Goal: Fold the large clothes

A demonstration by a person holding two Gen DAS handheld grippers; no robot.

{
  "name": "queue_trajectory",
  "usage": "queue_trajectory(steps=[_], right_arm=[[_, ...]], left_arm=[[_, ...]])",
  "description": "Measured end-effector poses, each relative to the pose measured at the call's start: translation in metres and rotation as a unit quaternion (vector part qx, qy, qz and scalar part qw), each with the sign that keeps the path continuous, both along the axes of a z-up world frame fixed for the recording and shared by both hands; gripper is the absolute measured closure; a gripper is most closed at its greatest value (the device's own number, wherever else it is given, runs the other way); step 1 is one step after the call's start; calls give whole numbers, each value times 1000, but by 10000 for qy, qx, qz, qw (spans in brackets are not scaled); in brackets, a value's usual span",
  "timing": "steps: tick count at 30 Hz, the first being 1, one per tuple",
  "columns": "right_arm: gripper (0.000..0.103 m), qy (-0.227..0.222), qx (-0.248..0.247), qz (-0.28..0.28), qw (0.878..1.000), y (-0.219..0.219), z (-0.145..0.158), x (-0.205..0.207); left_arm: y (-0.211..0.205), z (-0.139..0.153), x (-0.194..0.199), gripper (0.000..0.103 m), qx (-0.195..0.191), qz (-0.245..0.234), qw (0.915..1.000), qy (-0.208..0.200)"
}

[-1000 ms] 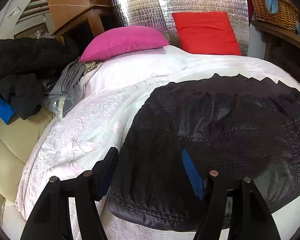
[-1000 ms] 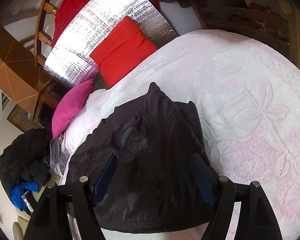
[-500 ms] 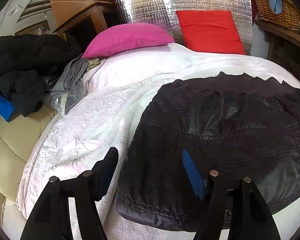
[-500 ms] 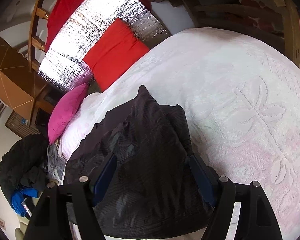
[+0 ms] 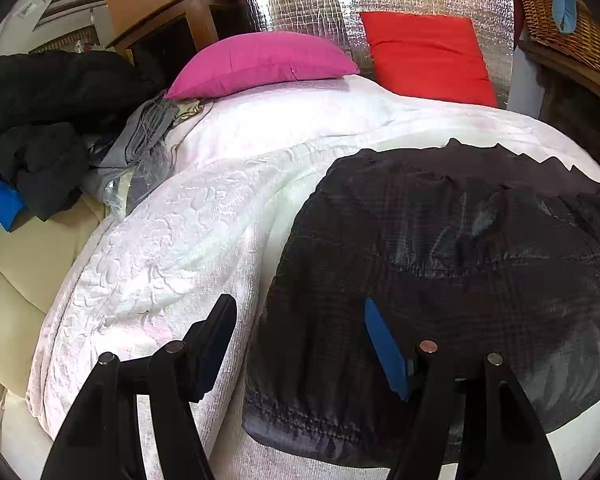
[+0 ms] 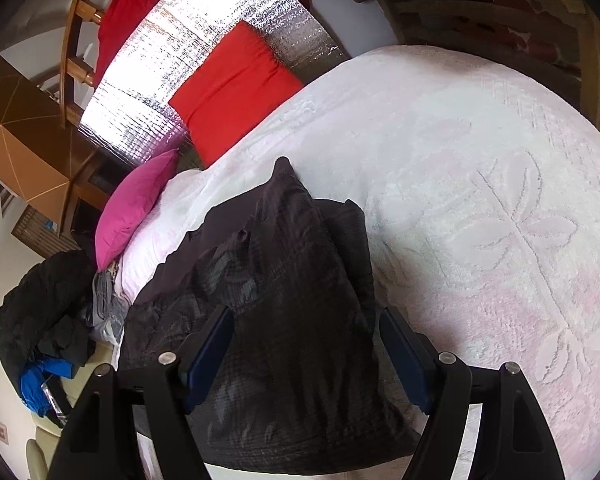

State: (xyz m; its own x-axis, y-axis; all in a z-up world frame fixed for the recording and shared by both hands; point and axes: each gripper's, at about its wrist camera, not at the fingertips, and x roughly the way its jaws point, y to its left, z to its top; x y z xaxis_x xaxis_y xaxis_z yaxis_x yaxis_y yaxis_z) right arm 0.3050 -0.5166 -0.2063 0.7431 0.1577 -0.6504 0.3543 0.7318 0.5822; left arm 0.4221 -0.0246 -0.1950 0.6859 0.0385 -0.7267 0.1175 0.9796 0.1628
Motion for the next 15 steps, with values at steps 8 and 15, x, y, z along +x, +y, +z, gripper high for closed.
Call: queue_trajectory(steps=[8, 15], right_arm=[[25, 51, 37, 93, 9999, -6, -5, -1], [25, 120, 38, 250, 9996, -5, -10, 4]], left_arm=[[3, -4, 6, 35, -13, -9, 9999, 124], [2, -4, 9, 35, -17, 8, 9999, 151]])
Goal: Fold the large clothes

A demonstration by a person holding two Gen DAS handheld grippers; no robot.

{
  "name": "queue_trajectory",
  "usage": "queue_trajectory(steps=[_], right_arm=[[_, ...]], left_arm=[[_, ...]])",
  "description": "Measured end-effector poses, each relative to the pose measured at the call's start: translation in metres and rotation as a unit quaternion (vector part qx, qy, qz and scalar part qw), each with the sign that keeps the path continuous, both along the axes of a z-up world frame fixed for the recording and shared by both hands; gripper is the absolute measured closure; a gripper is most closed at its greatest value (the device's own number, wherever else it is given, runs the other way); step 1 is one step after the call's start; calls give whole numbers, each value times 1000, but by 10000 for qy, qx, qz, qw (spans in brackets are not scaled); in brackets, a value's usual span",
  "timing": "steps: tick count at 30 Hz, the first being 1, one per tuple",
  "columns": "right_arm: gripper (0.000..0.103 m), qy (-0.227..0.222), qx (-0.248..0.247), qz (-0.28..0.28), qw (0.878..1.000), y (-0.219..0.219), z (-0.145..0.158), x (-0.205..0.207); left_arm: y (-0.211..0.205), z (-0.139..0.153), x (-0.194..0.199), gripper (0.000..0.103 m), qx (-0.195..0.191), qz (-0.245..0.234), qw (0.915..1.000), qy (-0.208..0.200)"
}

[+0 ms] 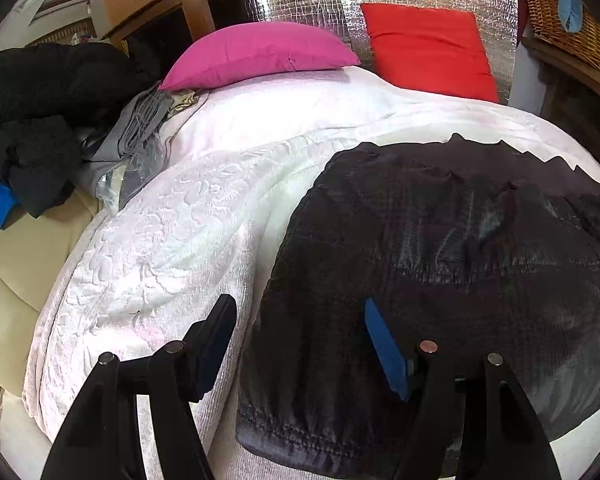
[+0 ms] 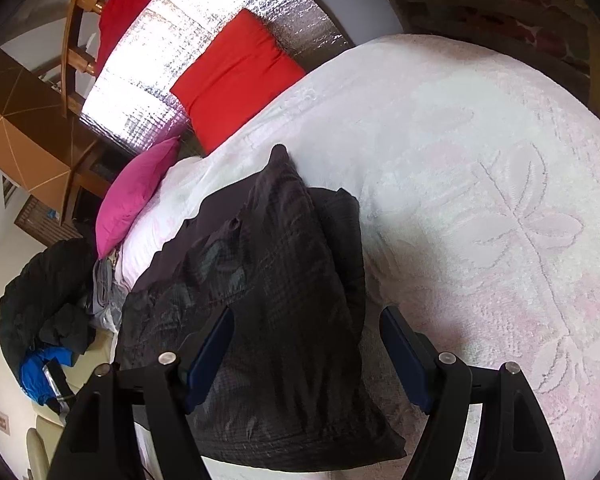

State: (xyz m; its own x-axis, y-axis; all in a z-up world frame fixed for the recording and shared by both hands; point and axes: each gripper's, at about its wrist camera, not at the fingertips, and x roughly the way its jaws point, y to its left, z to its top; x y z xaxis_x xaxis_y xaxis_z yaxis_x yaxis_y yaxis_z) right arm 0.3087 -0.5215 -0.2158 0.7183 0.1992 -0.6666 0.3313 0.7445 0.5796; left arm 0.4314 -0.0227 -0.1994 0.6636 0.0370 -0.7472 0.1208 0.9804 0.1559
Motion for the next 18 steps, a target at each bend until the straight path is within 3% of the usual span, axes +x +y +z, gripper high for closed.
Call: queue_trajectory(steps=[8, 10, 13, 17, 18], right_arm=[[23, -284, -6, -17, 9996, 2, 12, 0], [22, -282, -53, -22, 9996, 4, 14, 3], [22, -69, -116, -52, 9999, 6, 6, 12], [23, 251, -253, -96, 9993, 11, -10, 26], [23, 300, -296, -77, 9991, 14, -13, 29]], left_arm=[[12, 6, 7, 35, -61, 49, 10000, -49], [23, 7, 12, 21, -218, 81, 9997, 49], [34, -2, 20, 20, -459, 113, 9984, 315], [28, -12, 25, 21, -781, -219, 9948, 618], [25, -13, 24, 26, -812, -303, 9943, 614]])
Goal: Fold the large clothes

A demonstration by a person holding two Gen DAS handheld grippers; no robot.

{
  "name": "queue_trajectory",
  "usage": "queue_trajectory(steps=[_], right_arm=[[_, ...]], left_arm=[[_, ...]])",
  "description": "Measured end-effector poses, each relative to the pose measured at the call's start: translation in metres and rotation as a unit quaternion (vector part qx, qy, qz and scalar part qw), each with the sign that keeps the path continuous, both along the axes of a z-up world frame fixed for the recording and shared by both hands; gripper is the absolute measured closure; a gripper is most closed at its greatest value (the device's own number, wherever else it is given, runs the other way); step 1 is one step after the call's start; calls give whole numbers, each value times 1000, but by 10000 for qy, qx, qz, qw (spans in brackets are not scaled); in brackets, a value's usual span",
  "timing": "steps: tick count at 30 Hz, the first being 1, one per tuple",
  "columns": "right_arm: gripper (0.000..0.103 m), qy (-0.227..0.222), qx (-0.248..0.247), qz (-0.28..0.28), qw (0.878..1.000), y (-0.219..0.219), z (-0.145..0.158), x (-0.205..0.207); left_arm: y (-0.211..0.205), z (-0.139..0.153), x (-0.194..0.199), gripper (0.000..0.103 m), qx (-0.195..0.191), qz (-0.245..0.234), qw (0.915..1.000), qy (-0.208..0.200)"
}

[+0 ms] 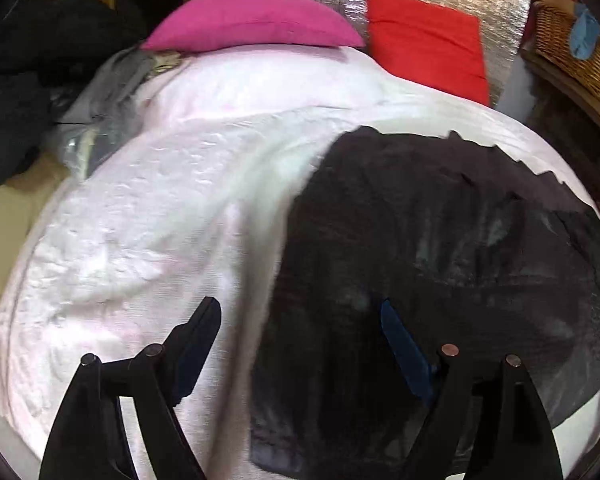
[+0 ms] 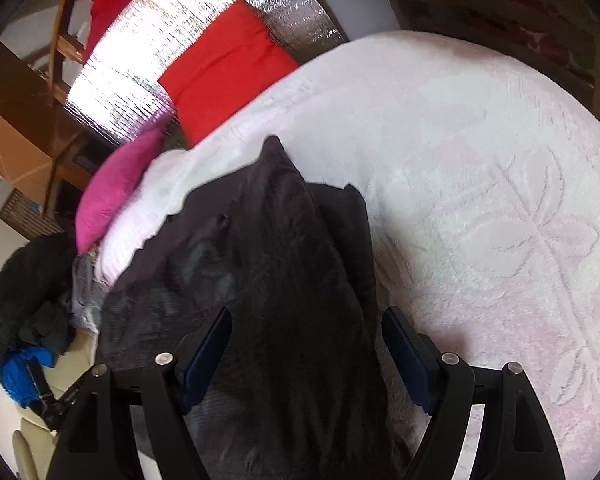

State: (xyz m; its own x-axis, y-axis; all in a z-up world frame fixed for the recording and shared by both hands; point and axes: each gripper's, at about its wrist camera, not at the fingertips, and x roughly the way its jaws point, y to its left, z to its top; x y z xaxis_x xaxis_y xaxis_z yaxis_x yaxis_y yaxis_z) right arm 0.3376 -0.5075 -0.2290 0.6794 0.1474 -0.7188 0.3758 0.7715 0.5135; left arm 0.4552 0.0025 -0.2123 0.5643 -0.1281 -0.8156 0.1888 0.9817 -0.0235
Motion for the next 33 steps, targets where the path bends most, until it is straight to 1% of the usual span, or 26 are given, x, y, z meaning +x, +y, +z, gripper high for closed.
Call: queue_trajectory(steps=[1, 2, 3, 4, 5, 7, 8, 9, 10, 11, 13, 14, 15, 16, 18, 19, 21, 22, 23, 24, 25, 27, 29, 31, 32, 33], right_arm=[[35, 29, -93, 13, 10000, 5, -1, 2], [47, 18, -231, 23, 9997, 10, -1, 3], [49, 61, -447, 47, 9990, 16, 1, 5], [60, 112, -735, 57, 9972, 23, 5, 6], [65, 82, -1027, 70, 9947, 31, 11, 5], [67, -25, -1224, 2, 9925, 35, 19, 2], [67, -102, -1204, -36, 9927, 34, 22, -2], [67, -88, -1175, -40, 9930, 32, 20, -2], [67, 28, -1119, -27, 9937, 29, 15, -1], [64, 219, -927, 9, 9955, 24, 3, 2], [63, 249, -657, 10, 9975, 19, -1, 3], [54, 207, -493, 44, 9986, 14, 3, 1], [31, 117, -316, 130, 9993, 10, 7, -2], [19, -64, -173, 172, 9997, 6, 12, -7], [19, -341, -169, 170, 9991, 0, 21, -15], [19, -396, -180, 199, 9989, -5, 22, -18], [19, -450, 158, 328, 9983, -19, 16, -20], [19, -425, 317, 367, 9979, -24, 11, -20], [19, -304, 559, 396, 9972, -31, 1, -18], [19, -152, 725, 420, 9964, -36, -8, -14], [19, -50, 856, 472, 9952, -39, -17, -11], [19, -35, 1100, 605, 9921, -43, -26, -6], [19, 38, 1298, 755, 9887, -42, -35, 0], [16, 89, 1257, 831, 9885, -38, -38, 4], [14, 101, 1187, 871, 9891, -35, -38, 8], [14, 67, 1183, 914, 9887, -34, -39, 11]], left_arm=[[-3, 0, 0, 38, -15, -79, 10000, -3], [-6, 0, -1, 45, -41, -161, 9999, -9], [-8, 1, -2, 56, -46, -180, 9998, -32], [-10, 3, -3, 60, -18, -180, 9998, -99], [-13, 5, -5, 60, 28, -194, 9997, -169], [-17, 0, -4, 58, 202, -186, 9995, -162], [-17, -4, -2, 57, 279, -175, 9994, -118], [-19, -8, 0, 53, 352, -175, 9992, -56], [-17, -9, 2, 48, 394, -152, 9991, -50], [-17, -7, 2, 46, 430, -124, 9990, -68], [-14, -1, 3, 31, 387, -161, 9991, -12], [-9, 3, 3, 28, 262, -195, 9995, -4], [-1, 9, 2, 24, 33, -241, 9997, -44], [6, 12, 1, 21, -102, -260, 9996, -65], [19, 15, 4, 19, -413, -278, 9988, -28], [24, 13, 7, 18, -610, -323, 9976, 70], [27, 3, 14, 18, -1006, -501, 9929, 402], [27, -1, 18, 18, -1134, -554, 9904, 567], [27, -5, 22, 18, -1212, -584, 9884, 706], [25, -10, 27, 18, -1339, -657, 9848, 886], [22, -13, 28, 18, -1454, -742, 9818, 969], [16, -19, 32, 18, -1755, -1000, 9727, 1143], [9, -24, 34, 16, -1794, -1140, 9691, 1251], [5, -30, 38, 15, -1836, -1212, 9661, 1349], [5, -34, 42, 15, -1950, -1224, 9625, 1432], [6, -38, 45, 15, -2092, -1214, 9584, 1514]])
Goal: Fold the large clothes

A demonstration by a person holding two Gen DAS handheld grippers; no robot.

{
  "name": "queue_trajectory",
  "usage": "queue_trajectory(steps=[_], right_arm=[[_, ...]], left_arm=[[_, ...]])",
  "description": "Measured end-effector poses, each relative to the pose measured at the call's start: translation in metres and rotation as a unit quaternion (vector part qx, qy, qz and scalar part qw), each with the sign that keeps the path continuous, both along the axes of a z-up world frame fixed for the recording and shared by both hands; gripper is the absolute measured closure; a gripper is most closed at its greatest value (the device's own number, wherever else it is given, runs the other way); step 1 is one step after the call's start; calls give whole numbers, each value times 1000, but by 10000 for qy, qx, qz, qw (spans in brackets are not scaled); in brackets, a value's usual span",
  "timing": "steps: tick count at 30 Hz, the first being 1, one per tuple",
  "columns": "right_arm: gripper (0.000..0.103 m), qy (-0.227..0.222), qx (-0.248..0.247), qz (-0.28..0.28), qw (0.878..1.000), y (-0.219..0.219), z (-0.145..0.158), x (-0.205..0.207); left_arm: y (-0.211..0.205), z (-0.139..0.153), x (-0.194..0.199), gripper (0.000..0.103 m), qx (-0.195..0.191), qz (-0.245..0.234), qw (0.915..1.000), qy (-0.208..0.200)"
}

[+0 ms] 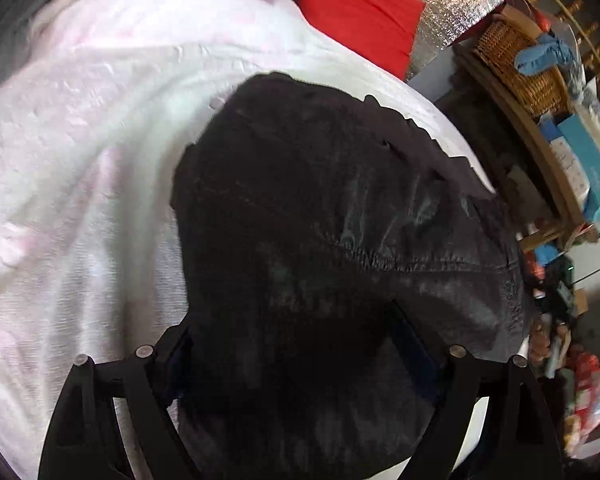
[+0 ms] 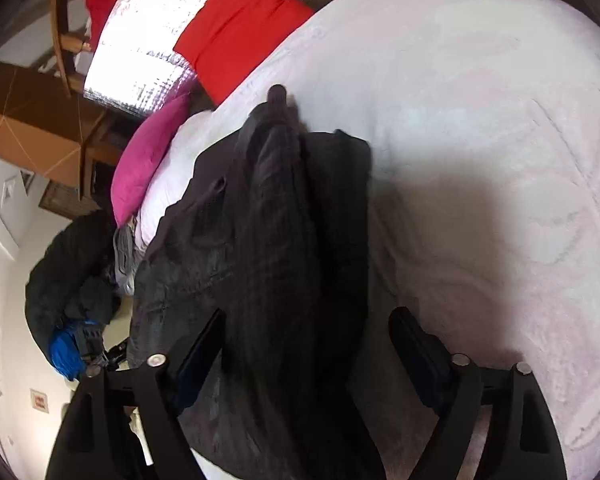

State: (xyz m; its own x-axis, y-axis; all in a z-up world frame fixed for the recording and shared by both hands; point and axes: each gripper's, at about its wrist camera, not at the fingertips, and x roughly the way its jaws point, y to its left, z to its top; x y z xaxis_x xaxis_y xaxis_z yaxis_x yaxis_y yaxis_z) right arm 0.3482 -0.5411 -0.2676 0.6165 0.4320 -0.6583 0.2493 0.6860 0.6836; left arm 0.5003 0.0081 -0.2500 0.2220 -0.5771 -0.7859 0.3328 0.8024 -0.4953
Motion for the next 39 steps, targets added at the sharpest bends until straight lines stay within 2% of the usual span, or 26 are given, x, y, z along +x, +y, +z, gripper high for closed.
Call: queue_trajectory(steps=[3, 5, 7, 10, 12, 15, 17, 19, 25, 31, 36, 39], right_arm=[[14, -130, 409, 265, 9987, 10, -5, 10], [10, -149, 264, 407, 9987, 23, -4, 21], [7, -227, 320, 490, 9980, 31, -3, 28], [7, -415, 621, 526, 9958, 39, -1, 32], [9, -460, 497, 493, 9965, 47, 0, 35], [24, -293, 131, 372, 9988, 52, 0, 33], [38, -202, -5, 220, 9996, 53, 2, 31], [43, -163, -105, 119, 9997, 52, 4, 27], [53, -124, -425, -114, 9990, 61, 16, 24], [64, -379, -680, -181, 9968, 68, 40, 13], [68, -461, -951, -143, 9943, 75, 53, 3], [68, -389, -1006, -79, 9941, 73, 56, -7]], left_arm=[[1, -3, 6, 15, -371, 15, 9992, 155], [-1, -3, 8, 14, -550, -33, 9983, 172], [-5, -4, 10, 12, -720, -41, 9972, 199], [-16, -4, 13, 12, -641, -13, 9978, 193], [-23, -3, 14, 12, -494, -10, 9987, 124], [-31, -2, 13, 13, -307, 124, 9994, 80], [-34, -2, 12, 27, -119, 248, 9996, 41], [-31, -1, 12, 44, -1, 415, 9991, 12], [-29, 5, 9, 66, 43, 630, 9980, -57], [-24, 20, -1, 78, -13, 698, 9975, -111], [-25, 32, -20, 80, 64, 622, 9978, -209], [-25, 31, -34, 80, 101, 565, 9983, -81]])
